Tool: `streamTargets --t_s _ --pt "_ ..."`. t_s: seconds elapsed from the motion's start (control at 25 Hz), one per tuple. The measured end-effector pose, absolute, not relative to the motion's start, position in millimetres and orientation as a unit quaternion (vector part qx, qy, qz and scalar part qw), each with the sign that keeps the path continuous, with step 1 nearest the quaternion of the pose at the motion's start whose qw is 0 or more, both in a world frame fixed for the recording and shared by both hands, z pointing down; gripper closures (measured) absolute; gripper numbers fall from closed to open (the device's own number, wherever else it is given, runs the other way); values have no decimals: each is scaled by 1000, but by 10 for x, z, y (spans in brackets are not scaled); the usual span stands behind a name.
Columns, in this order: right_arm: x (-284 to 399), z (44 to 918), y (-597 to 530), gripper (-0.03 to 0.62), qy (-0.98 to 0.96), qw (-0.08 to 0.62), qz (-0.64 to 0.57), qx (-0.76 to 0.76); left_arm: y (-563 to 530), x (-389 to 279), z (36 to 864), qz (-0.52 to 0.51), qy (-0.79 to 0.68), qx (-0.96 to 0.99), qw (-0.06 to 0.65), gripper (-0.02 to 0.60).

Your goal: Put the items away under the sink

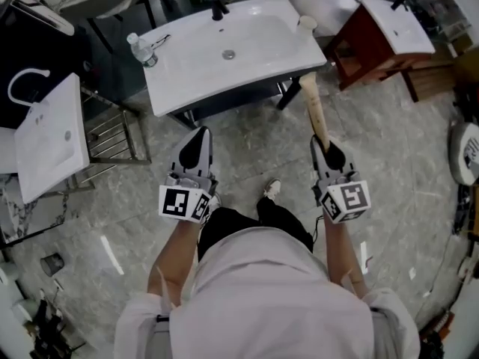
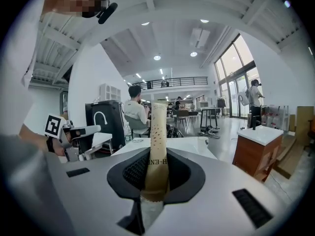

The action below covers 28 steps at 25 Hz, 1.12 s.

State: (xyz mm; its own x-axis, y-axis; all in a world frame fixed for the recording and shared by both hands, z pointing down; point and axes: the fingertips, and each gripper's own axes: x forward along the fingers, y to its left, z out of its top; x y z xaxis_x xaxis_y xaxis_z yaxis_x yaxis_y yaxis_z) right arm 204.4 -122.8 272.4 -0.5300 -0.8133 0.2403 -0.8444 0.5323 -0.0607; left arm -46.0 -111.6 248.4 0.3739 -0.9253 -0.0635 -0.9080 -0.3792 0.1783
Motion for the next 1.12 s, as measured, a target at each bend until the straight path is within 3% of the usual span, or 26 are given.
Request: streamTargets --t_s 0.24,0.52,1.12 --pt "1971 3337 -1722 523 -880 113 116 447 -1384 -335 2869 -64 -579 810 62 578" --pt "1735 4432 -1895 523 -878 142 152 430 -1587 -572 3714 -76 -603 789 88 578" --pt "1626 6437 -2087 523 -873 169 178 422 -1726 -388 5556 -56 -583 804 102 578"
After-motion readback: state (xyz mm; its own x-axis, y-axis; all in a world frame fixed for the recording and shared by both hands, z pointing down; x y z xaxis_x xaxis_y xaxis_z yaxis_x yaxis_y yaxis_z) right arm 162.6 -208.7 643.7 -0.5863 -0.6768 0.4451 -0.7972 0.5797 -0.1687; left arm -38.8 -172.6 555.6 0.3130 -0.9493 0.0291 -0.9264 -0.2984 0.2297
